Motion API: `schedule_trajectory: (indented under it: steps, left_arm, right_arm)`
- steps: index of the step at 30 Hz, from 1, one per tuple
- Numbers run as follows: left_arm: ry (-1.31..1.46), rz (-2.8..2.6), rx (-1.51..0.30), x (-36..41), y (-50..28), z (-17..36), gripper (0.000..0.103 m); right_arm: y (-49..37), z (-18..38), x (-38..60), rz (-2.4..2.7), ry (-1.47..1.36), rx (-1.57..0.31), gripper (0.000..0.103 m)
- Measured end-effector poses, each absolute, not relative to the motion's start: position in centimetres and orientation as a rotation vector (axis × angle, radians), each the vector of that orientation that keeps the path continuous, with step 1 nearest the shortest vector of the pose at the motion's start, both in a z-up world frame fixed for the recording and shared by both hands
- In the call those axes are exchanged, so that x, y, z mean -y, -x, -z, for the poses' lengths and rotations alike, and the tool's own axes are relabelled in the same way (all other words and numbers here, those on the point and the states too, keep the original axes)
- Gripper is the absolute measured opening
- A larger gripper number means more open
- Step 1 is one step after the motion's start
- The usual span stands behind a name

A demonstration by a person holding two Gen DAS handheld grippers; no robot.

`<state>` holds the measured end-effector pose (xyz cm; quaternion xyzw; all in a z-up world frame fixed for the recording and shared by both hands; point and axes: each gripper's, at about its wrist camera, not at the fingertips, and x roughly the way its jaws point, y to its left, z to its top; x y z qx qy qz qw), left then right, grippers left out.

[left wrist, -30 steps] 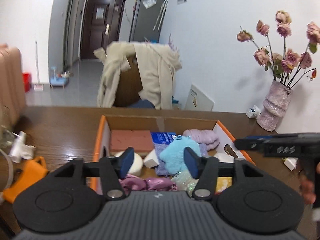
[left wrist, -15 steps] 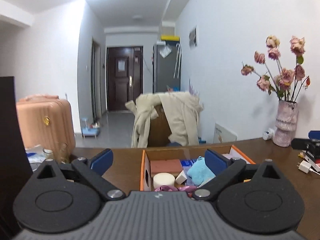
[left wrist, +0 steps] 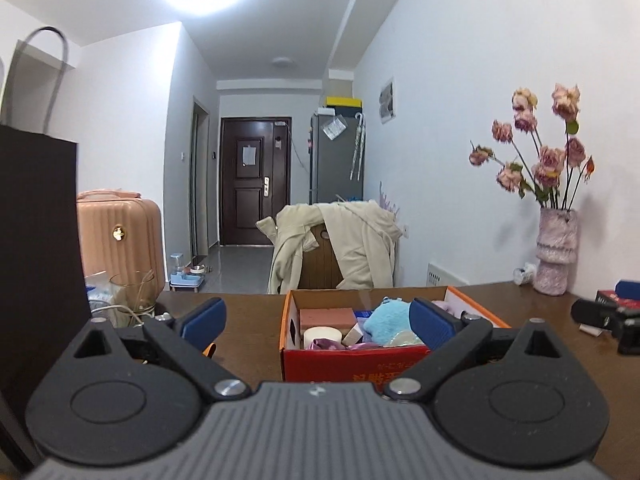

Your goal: Organize soft objects

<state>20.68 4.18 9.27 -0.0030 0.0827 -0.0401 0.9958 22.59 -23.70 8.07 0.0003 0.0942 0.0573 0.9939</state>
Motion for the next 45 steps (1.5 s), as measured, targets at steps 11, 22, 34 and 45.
schedule_trajectory:
  steps: [11, 22, 34, 45]
  left_arm:
    - [0.008, 0.052, -0.225, -3.9, -7.9, -4.3, 0.103]
    - [-0.067, 0.085, -0.196, -3.8, -0.9, -2.2, 0.103]
    - [-0.039, 0.094, -0.218, -3.9, -1.6, -2.1, 0.103]
    - [-0.038, 0.091, -0.214, -3.9, -1.5, -2.2, 0.103]
  right_arm:
    - [-11.6, -4.3, 20.5, -0.173, 0.042, -0.229, 0.103]
    - [-0.3, 0.8, 19.2, -0.03, -0.067, -0.202, 0.103]
    - [-1.4, 0.2, 18.4, -0.129, -0.05, -0.242, 0.103]
    - [-1.9, 0.3, 18.5, -0.114, -0.059, -0.251, 0.103]
